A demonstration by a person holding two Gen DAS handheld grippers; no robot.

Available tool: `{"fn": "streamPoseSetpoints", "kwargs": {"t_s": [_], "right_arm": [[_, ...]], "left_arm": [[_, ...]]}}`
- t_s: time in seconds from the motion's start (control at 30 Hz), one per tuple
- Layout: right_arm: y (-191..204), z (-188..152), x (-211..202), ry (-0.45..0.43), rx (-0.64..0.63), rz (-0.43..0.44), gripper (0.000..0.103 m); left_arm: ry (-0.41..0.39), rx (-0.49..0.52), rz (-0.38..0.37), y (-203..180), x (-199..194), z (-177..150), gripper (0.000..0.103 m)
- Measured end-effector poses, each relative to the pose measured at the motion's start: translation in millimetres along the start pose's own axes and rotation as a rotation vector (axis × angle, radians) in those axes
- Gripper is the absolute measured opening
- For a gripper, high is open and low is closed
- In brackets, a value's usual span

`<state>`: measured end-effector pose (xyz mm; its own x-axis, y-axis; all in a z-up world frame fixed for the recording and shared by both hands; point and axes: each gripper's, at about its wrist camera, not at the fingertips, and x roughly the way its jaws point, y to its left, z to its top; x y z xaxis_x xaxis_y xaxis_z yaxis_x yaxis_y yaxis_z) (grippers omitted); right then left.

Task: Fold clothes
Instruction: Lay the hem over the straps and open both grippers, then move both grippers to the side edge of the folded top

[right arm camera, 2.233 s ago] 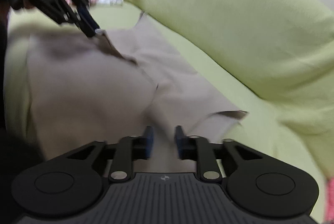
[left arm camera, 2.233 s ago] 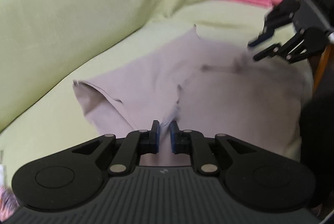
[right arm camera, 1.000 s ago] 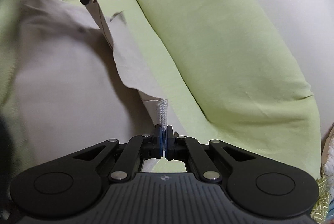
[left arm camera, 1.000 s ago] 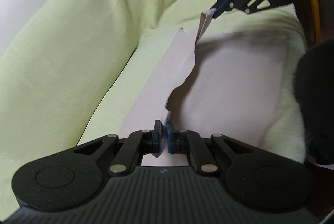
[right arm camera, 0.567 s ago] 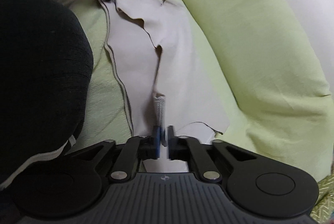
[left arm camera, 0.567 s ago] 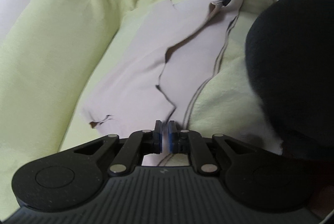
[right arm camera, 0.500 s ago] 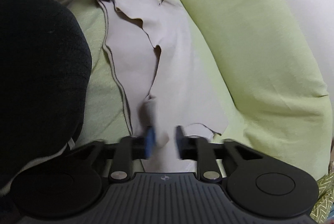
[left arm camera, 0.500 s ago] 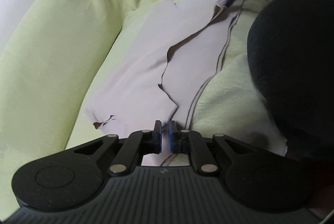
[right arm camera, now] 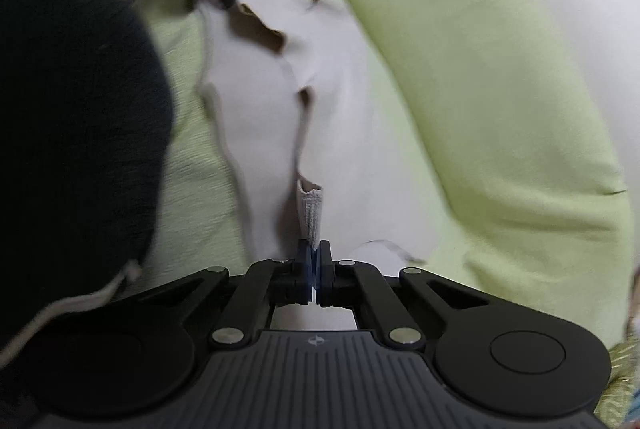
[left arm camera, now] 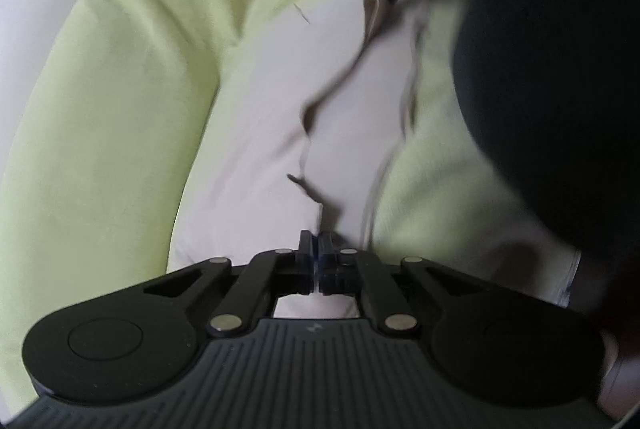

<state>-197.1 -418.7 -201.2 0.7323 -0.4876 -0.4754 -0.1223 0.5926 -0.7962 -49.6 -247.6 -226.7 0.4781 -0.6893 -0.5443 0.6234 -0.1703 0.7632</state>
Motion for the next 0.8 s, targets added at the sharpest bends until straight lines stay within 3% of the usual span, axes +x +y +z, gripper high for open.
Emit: {"fn": "streamPoseSetpoints", "kwargs": {"t_s": [0.07, 0.23, 0.37, 0.43, 0.57, 0.6, 0.67, 0.8], "right_arm": [[-3.0, -0.9, -5.2, -0.004, -0.026, -0.044, 0.000], [22.3, -9.9, 3.6, 0.040, -0.131, 0.027, 0.000], [30.8, -10.1, 7.3, 0.051, -0.092, 0.041, 0.000], [33.9, -9.5, 9.6, 0.058, -0.096, 0.052, 0.007], [33.9, -8.0, 8.6, 0.078, -0.131, 0.067, 0.010], [29.8, -7.4, 6.2, 0.091, -0.121, 0.081, 0.014], [14.6, -6.9, -2.8, 0.110, -0.049, 0.106, 0.040], [-27.4, -3.9, -19.4, 0.059, 0.234, 0.136, 0.040]], "left_arm": [[-0.007, -0.048, -0.016, 3.9, -2.6, 1.6, 0.002], [0.006, -0.062, -0.020, -2.4, -2.5, 1.9, 0.002], [0.020, -0.055, -0.022, -10.3, -0.2, 2.3, 0.002], [0.027, -0.051, -0.023, -14.3, 0.9, 2.4, 0.002], [0.035, -0.027, -0.024, -21.0, -0.2, 1.8, 0.002], [0.031, -0.038, -0.039, -16.5, 0.2, 2.3, 0.002], [0.010, -0.088, -0.082, -3.6, -7.0, 2.2, 0.007], [-0.050, -0.238, -0.145, 28.8, -32.1, -0.7, 0.008]]}}
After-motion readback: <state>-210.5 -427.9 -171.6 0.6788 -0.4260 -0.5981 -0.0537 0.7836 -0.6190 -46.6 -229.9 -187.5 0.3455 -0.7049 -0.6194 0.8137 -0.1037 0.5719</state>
